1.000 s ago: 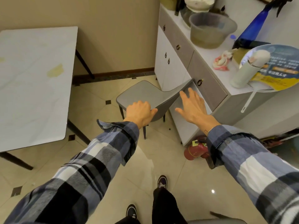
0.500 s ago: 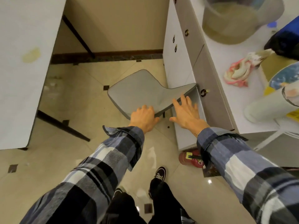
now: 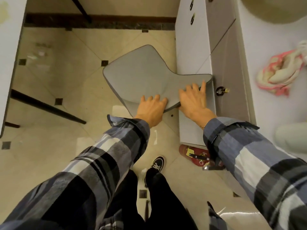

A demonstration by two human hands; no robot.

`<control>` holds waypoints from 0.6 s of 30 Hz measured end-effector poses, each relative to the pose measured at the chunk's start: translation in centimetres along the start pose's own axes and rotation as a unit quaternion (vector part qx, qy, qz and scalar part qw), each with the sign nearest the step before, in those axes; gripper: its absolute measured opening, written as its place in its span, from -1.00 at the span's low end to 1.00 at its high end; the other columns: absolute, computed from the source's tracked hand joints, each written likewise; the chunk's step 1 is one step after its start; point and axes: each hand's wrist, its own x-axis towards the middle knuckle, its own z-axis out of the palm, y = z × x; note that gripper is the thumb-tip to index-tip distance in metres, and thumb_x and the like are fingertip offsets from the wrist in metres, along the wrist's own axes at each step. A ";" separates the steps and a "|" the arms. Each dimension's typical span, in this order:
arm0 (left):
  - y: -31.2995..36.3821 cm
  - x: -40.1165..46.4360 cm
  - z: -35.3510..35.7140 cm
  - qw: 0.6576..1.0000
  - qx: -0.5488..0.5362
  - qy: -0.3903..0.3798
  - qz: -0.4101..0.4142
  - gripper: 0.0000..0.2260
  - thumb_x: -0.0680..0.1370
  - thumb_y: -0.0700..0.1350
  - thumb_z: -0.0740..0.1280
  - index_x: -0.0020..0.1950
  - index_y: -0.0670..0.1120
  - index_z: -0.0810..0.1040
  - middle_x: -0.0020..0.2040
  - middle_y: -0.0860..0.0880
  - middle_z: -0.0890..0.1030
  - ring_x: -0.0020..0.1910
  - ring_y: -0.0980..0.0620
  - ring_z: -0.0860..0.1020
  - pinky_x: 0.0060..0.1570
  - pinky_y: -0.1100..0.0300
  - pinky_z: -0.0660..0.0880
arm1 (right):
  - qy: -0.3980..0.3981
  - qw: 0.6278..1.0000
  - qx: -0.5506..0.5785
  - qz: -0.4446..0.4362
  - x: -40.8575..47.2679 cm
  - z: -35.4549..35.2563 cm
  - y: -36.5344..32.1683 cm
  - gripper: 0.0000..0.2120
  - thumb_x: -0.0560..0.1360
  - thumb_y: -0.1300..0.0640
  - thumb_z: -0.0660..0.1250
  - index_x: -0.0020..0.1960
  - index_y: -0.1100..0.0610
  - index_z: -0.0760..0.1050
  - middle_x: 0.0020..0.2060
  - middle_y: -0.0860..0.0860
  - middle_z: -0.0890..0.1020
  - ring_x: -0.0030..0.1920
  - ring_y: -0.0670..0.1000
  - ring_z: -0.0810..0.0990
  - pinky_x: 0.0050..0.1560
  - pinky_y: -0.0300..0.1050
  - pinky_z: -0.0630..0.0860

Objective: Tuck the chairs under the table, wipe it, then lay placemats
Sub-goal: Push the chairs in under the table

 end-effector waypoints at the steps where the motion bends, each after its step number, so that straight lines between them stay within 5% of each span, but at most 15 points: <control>1: -0.4 0.2 -0.1 1.000 0.024 -0.002 0.015 -0.63 0.54 -0.15 0.28 0.34 -0.03 0.37 0.18 -0.14 0.48 0.17 -0.26 0.51 0.35 -0.32 0.26 | 0.003 1.000 -0.005 -0.007 0.5 -0.1 0.0 -0.67 0.44 -0.02 0.44 0.14 0.09 0.53 0.08 0.13 0.59 0.24 0.23 0.45 0.45 0.38 0.05; 6: -4.2 0.0 -1.5 0.996 0.081 -0.003 0.036 -0.55 0.53 -0.17 0.30 0.41 -0.01 0.32 0.05 -0.09 0.56 0.05 -0.22 0.59 0.39 -0.38 0.17 | 0.056 0.998 0.004 -0.032 2.1 -1.4 -1.9 -0.88 0.44 0.15 0.36 -0.04 0.15 0.58 -0.09 0.14 0.64 0.06 0.24 0.55 0.38 0.29 0.19; 11: -10.0 -1.5 -2.6 0.994 0.105 -0.007 0.023 -0.51 0.57 -0.15 0.31 0.47 0.07 0.25 0.08 -0.06 0.58 0.02 -0.17 0.62 0.33 -0.27 0.34 | 0.093 0.993 0.042 -0.062 3.2 -3.3 -6.7 -0.92 0.44 0.14 0.34 -0.10 0.11 0.59 -0.19 0.08 0.67 -0.13 0.16 0.61 0.07 0.06 0.40; 18: -18.5 -5.6 -1.4 0.992 0.123 -0.028 -0.020 -0.72 0.62 -0.10 0.26 0.31 0.05 0.32 -0.19 0.01 0.50 -0.34 -0.01 0.51 -0.28 0.07 0.56 | 0.119 0.976 0.105 -0.146 4.4 -2.6 -11.9 -0.54 0.32 -0.22 0.50 -0.14 0.19 0.58 -0.24 0.15 0.65 -0.24 0.19 0.63 -0.15 -0.01 0.43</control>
